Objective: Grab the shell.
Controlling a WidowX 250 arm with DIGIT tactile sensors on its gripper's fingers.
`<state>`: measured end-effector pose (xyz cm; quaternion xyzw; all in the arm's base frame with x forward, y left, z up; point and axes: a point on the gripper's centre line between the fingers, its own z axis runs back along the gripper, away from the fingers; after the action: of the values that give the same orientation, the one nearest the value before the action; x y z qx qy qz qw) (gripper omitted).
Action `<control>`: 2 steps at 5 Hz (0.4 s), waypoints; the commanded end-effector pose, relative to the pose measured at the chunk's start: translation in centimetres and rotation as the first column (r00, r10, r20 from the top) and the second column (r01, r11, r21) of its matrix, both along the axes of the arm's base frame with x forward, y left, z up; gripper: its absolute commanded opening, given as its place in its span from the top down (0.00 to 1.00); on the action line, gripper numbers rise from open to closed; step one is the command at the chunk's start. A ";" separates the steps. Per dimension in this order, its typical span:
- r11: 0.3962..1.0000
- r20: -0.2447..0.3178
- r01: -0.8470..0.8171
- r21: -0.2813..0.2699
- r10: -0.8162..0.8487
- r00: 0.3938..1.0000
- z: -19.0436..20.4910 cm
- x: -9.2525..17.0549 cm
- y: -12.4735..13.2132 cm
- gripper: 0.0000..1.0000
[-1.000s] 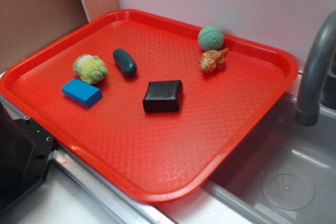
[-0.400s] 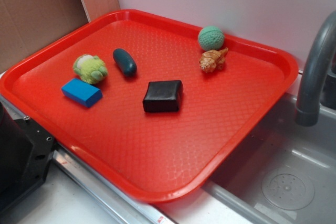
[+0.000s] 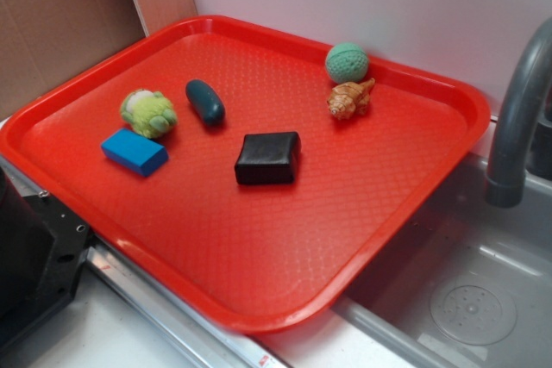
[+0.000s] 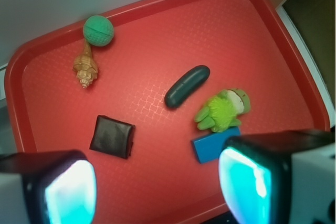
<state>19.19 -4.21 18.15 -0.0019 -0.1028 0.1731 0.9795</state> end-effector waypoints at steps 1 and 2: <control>1.000 0.012 0.028 0.005 -0.028 1.000 -2.3 3.1 -0.8 0.00; 0.998 0.027 0.054 0.013 -0.054 0.998 -4.4 5.9 -1.9 0.00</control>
<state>24.22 -5.97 11.94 0.0128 -0.0878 0.1499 0.9847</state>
